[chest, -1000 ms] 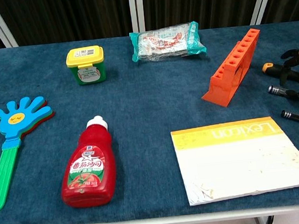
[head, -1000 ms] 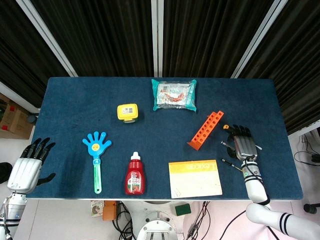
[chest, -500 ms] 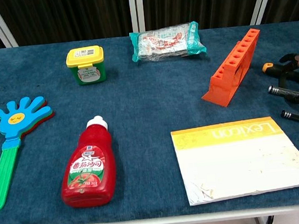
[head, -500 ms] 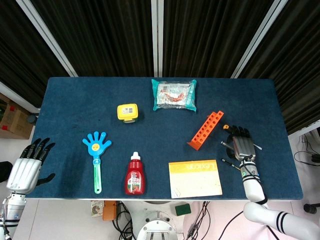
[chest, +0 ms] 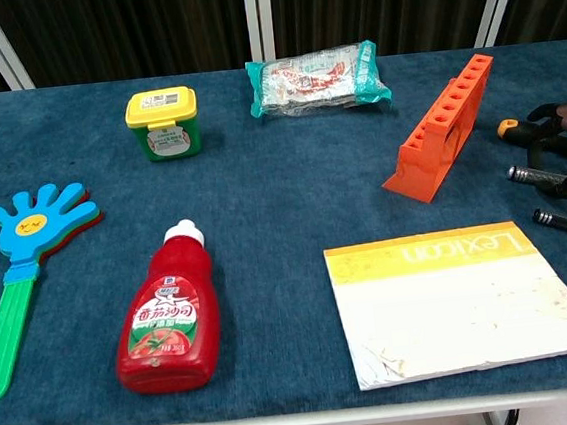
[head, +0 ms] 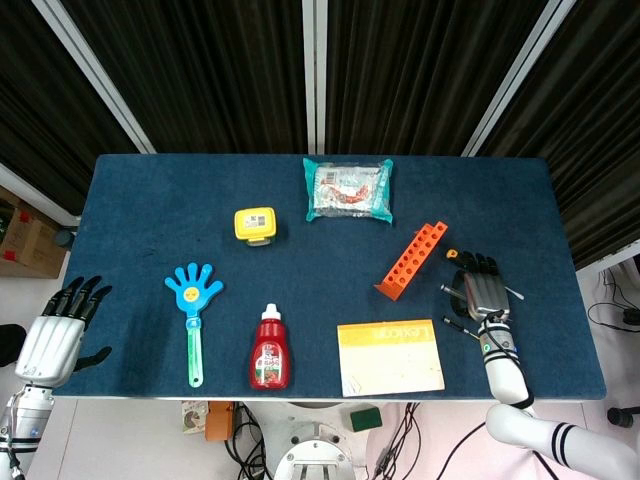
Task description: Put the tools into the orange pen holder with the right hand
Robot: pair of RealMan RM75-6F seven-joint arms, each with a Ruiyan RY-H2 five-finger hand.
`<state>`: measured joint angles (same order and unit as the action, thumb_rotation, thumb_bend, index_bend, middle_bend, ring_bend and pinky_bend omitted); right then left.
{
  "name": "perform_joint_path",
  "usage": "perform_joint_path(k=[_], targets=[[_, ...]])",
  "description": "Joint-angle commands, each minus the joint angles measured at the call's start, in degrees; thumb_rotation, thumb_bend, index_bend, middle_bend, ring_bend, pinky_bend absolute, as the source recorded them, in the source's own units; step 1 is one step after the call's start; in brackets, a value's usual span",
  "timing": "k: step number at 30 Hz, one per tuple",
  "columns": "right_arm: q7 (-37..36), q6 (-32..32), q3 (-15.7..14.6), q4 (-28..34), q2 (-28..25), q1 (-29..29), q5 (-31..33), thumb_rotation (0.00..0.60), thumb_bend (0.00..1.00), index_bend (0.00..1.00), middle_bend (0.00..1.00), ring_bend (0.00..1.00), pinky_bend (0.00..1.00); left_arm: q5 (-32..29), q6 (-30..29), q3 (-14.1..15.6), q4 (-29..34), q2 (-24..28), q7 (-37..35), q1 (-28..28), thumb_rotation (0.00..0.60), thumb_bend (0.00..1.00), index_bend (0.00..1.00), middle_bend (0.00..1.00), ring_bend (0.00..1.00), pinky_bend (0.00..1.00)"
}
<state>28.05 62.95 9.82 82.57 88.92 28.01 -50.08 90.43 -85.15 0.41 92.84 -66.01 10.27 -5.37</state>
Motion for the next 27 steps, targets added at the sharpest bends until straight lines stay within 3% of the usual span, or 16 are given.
perform_joint_path(k=[1, 7, 12, 21, 27], targets=[[-2.6, 0.75, 0.2, 1.08, -0.83, -0.71, -1.87, 0.587, 0.41, 0.61, 0.05, 0.0, 0.0, -0.04, 0.04, 0.01, 0.02, 0.03, -0.01, 0.0, 0.6, 0.05, 0.15, 0.07, 0.03, 0.18], [-13.41, 4.23, 0.87, 5.66, -5.24, -3.95, -9.32, 0.599, 0.4, 0.63, 0.07, 0.0, 0.0, -0.12, -0.11, 0.0, 0.11, 0.12, -0.09, 0.1, 0.6, 0.05, 0.15, 0.07, 0.03, 0.18], [-26.72, 7.11, 1.79, 8.29, -9.66, -7.18, -15.95, 0.599, 0.41, 0.64, 0.08, 0.0, 0.0, -0.05, -0.22, 0.01, 0.19, 0.1, 0.01, 0.15, 0.6, 0.05, 0.15, 0.07, 0.03, 0.18], [-62.11, 11.24, 5.63, 8.35, -13.21, -9.72, -27.86, 0.6, 0.41, 0.65, 0.09, 0.0, 0.0, -0.18, 0.29, 0.08, 0.28, 0.04, 0.34, -0.02, 0.6, 0.05, 0.15, 0.07, 0.03, 0.18], [-70.31, 13.07, 8.26, 8.3, -12.65, -8.9, -29.09, 0.6, 0.41, 0.68, 0.1, 0.0, 0.0, -0.08, 0.23, 0.12, 0.3, 0.01, 0.46, -0.01, 0.6, 0.05, 0.15, 0.07, 0.03, 0.18]])
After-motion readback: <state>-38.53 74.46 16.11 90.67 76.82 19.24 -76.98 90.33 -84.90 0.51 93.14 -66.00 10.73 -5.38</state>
